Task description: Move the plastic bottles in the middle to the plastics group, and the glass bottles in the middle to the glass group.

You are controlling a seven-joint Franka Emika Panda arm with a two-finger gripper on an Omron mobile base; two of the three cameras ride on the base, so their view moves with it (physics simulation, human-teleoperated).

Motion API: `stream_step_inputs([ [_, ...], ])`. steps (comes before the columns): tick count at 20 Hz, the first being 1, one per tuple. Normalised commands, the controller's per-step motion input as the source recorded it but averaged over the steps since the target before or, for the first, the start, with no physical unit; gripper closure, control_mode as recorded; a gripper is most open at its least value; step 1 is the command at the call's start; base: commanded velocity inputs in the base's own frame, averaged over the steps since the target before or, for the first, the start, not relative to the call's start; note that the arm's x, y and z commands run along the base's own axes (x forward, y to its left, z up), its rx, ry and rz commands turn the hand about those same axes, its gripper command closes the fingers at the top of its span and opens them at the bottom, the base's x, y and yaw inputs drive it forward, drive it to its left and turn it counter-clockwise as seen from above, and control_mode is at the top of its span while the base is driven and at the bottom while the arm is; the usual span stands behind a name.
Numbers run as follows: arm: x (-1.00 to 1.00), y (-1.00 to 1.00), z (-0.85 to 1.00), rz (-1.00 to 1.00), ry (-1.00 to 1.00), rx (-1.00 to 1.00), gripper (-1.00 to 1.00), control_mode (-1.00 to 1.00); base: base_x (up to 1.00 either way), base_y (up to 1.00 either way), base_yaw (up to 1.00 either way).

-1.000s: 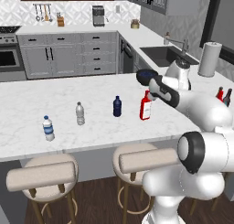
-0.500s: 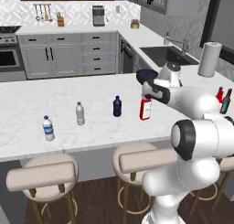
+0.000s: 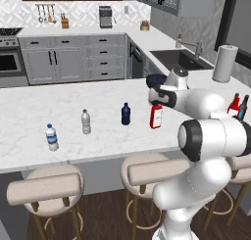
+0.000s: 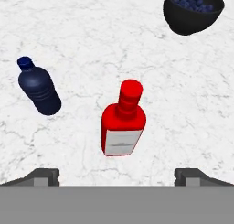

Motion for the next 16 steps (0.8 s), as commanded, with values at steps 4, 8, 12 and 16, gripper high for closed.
stream_step_inputs([
  [4,0.35,0.00,-0.16,0.00,0.01,0.00,-1.00,-1.00,0.00,0.00,0.00],
  [8,0.36,0.00,-0.16,0.00,0.00,0.00,-1.00,-1.00,0.00,0.00,0.00],
  [12,0.27,0.00,-0.13,0.00,0.00,0.00,-1.00,-1.00,0.00,0.00,0.00],
  [16,0.20,0.00,-0.15,0.00,0.00,0.00,-1.00,-1.00,0.00,0.00,0.00],
])
